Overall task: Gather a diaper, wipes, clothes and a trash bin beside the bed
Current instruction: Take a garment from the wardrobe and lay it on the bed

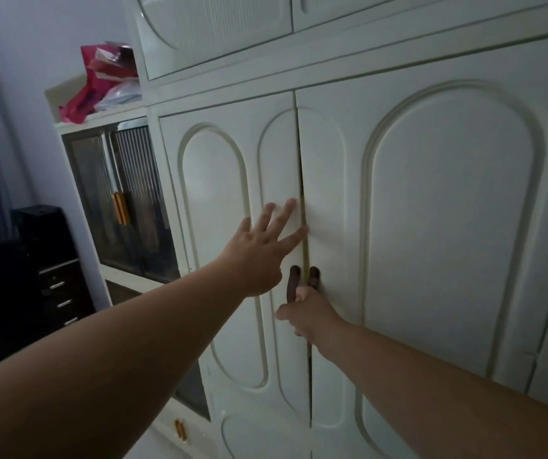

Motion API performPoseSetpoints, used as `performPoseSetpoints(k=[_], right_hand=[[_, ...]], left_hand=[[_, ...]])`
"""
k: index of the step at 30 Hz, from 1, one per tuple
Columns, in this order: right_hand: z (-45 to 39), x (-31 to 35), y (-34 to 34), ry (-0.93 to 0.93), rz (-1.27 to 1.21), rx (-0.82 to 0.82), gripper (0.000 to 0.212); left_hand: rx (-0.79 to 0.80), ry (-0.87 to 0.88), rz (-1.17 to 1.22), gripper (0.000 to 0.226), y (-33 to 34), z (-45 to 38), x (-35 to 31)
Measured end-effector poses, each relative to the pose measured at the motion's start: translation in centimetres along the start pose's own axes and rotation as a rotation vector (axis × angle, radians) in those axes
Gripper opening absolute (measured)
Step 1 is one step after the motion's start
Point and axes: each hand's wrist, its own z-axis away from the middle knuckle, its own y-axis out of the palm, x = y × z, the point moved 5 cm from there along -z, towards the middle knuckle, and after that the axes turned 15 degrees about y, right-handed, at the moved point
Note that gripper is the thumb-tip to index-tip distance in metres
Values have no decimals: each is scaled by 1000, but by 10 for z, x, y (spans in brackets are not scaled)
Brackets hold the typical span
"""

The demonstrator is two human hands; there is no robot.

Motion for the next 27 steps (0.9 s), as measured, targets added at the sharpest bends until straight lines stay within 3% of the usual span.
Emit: performPoseSetpoints(k=[9, 17, 21, 27], right_hand=[[26, 5, -2, 83, -57, -25, 14], [55, 4, 26, 171, -65, -90, 25], [62, 6, 39, 246, -220, -183, 22], [77, 13, 48, 214, -92, -179, 20]], left_hand=[[-97, 62, 39, 81, -13, 12, 3], [-191, 75, 35, 74, -36, 41, 16], [-246, 81, 15, 65, -50, 53, 18], [-359, 105, -35, 46, -60, 83, 28]])
